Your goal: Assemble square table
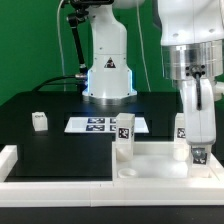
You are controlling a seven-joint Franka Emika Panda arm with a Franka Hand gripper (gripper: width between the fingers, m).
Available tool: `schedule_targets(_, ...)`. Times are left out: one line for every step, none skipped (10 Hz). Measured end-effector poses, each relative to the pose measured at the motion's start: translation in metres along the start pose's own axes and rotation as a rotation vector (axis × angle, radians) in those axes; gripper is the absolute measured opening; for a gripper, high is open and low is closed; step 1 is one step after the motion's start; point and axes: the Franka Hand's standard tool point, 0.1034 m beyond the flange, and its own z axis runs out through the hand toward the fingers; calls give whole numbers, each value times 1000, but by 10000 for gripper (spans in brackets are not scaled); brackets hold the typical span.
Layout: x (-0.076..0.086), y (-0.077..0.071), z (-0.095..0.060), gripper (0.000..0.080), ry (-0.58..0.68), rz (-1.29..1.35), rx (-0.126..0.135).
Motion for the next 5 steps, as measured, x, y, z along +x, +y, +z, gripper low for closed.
schedule_targets(-9, -1, -1, 475, 43, -192, 35)
schedule_targets(-20, 0, -2, 607, 61, -433, 71)
schedule_targets(-24, 3, -3, 636, 68, -607, 86)
schedule_targets(-22, 2, -2, 636, 72, -655, 84)
schedule_targets(-20, 2, -2, 647, 78, -735, 80)
